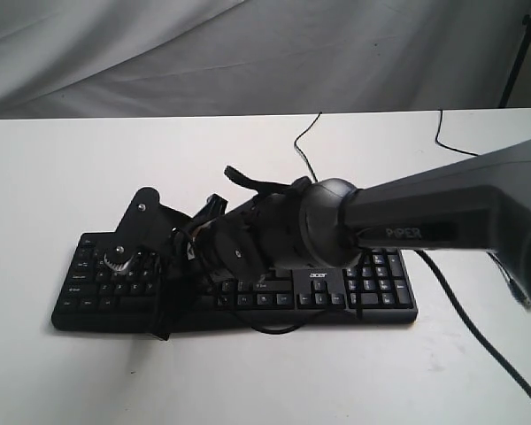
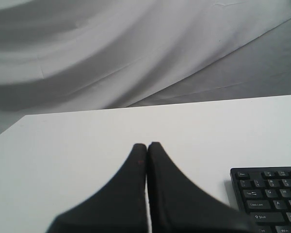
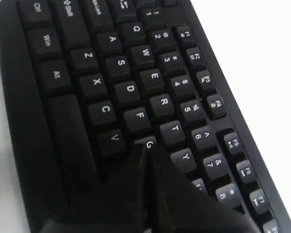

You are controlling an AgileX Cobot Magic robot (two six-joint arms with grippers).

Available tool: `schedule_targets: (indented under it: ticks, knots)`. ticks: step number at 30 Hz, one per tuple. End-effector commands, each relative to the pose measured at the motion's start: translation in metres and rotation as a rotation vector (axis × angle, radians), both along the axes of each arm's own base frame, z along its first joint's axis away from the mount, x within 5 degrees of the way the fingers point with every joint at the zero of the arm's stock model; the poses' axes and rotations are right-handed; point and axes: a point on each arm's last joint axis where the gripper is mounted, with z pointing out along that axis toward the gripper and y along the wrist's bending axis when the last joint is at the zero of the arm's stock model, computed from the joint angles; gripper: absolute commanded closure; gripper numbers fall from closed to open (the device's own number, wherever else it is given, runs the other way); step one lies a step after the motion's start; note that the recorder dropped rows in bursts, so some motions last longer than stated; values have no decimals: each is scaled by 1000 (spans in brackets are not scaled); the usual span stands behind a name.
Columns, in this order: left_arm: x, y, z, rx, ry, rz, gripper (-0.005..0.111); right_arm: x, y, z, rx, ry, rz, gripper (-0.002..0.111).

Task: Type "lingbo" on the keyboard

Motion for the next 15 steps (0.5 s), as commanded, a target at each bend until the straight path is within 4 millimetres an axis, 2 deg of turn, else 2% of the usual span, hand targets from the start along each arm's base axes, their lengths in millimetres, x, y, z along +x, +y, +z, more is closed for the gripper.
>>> schedule_targets:
  ticks: [1, 8, 15]
  knots:
    - [0, 0, -2, -4, 4, -4, 106, -7, -3, 4, 24, -38, -6, 108]
    - [0, 0, -2, -4, 4, -4, 106, -11, 5, 4, 36, -60, 11, 108]
    - [0, 0, -2, -4, 4, -4, 106, -13, 8, -5, 26, -43, 19, 108]
